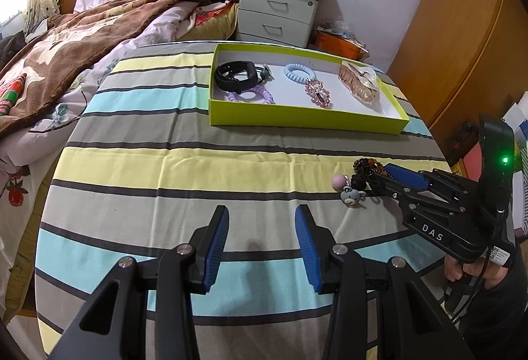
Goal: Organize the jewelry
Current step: 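Grasp the pink-ball hair tie with the left tool while the right tool grasps the beaded bracelet, then carry the pink-ball hair tie in the left tool and bracelet in the right tool into the box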
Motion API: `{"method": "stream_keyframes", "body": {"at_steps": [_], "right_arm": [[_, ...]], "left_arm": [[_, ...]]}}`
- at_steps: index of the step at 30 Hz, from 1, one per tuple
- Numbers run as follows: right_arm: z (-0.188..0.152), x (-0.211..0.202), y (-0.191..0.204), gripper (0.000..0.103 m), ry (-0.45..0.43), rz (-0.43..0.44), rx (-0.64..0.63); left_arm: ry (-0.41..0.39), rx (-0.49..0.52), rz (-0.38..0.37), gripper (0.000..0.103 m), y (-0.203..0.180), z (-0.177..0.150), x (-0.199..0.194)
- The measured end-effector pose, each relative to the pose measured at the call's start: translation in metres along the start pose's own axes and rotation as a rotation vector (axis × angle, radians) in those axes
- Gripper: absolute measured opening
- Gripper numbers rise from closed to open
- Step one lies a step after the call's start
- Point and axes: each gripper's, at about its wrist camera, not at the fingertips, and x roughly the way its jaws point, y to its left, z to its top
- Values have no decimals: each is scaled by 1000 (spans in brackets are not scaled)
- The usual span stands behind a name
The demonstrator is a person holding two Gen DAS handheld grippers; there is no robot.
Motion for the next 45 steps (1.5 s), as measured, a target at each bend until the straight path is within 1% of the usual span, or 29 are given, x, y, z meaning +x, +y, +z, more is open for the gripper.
{"method": "stream_keyframes", "body": {"at_steps": [7, 14, 16, 19, 22, 28, 32, 34, 38, 41, 43, 45], "right_arm": [[-5, -15, -13, 22, -44, -10, 51], [-12, -31, -29, 22, -84, -16, 103], [-14, -35, -32, 22, -90, -20, 110], [-17, -39, -36, 22, -93, -27, 118], [-21, -42, -40, 22, -88, -45, 126], [-27, -48, -46, 22, -98, -52, 140], [-28, -50, -47, 22, -101, -47, 148], [-29, -50, -47, 22, -102, -49, 147], [-29, -51, -46, 22, -104, -47, 149], [-29, -53, -45, 22, -107, -44, 149], [-30, -53, -45, 22, -108, -42, 151], [-29, -53, -45, 22, -108, -43, 151]], "left_arm": [[12, 19, -10, 44, -12, 1, 5], [35, 54, -55, 44, -33, 4, 17], [40, 66, -79, 46, -40, 5, 21], [42, 82, -89, 50, -49, 8, 26], [41, 99, -103, 50, -58, 13, 32], [68, 140, -79, 50, -76, 15, 49], [84, 136, -65, 50, -78, 16, 58], [81, 151, -43, 50, -81, 14, 60], [77, 162, -35, 49, -84, 14, 62], [71, 164, -20, 38, -83, 15, 62], [68, 167, -15, 28, -83, 15, 62], [66, 160, -16, 25, -82, 15, 61]]}}
